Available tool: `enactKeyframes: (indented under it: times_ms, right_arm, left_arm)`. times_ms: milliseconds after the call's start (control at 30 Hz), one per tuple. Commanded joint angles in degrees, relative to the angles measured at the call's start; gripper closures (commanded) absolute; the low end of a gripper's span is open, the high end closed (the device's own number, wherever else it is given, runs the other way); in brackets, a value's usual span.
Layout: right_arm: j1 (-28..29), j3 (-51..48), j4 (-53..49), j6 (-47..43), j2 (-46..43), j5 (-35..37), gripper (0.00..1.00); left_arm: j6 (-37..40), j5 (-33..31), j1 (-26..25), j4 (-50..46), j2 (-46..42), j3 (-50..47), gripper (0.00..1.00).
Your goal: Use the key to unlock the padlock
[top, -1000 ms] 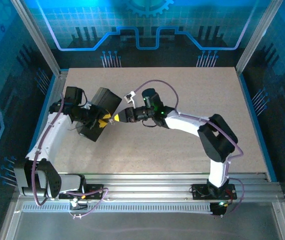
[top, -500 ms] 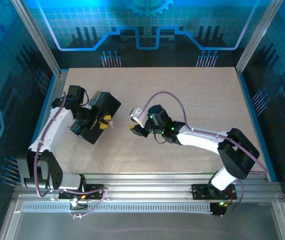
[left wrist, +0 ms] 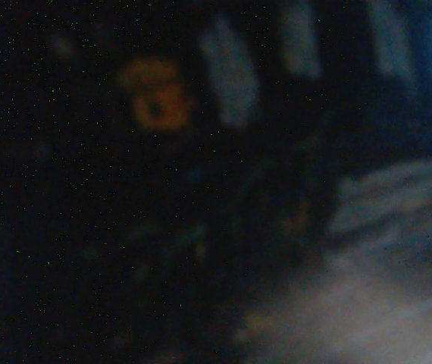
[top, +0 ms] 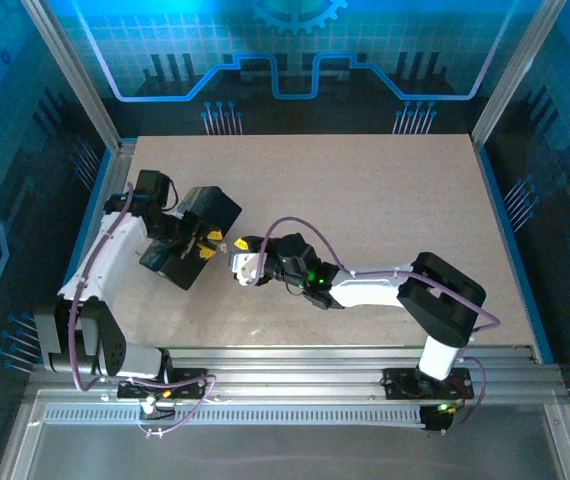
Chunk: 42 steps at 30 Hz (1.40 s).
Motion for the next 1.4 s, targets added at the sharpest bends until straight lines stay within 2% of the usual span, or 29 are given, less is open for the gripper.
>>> enactKeyframes:
  times_ms: [0, 300, 867, 1133, 1267, 1367]
  right_arm:
    - [0.9, 2.5, 5.1, -4.0, 0.7, -0.2, 0.68]
    - [1.4, 5.7, 2.3, -5.4, 3.4, -1.7, 0.73]
    - [0.9, 7.2, 3.6, -10.8, 8.6, -0.9, 0.72]
    - [0.7, 8.1, 4.6, -11.7, 9.3, -0.8, 0.83]
    - [0.1, 8.8, 1.5, -6.9, 7.9, -1.7, 0.89]
    - [-0.5, 8.8, 0.3, 1.0, 6.4, -2.4, 0.92]
  left_arm:
    - [-1.5, 2.7, 0.2, -0.9, 0.8, 2.1, 1.0]
    - [-2.2, 3.3, 0.2, -0.3, 0.6, 1.8, 1.0]
    - [-2.2, 3.8, 0.2, -1.2, 0.6, 2.5, 1.0]
    - [-2.0, 4.3, 0.2, -1.0, 0.6, 2.3, 1.0]
    - [-2.0, 4.5, 0.2, -0.7, 0.6, 2.2, 1.0]
    - [-2.4, 5.0, 0.2, 0.0, 0.3, 2.1, 1.0]
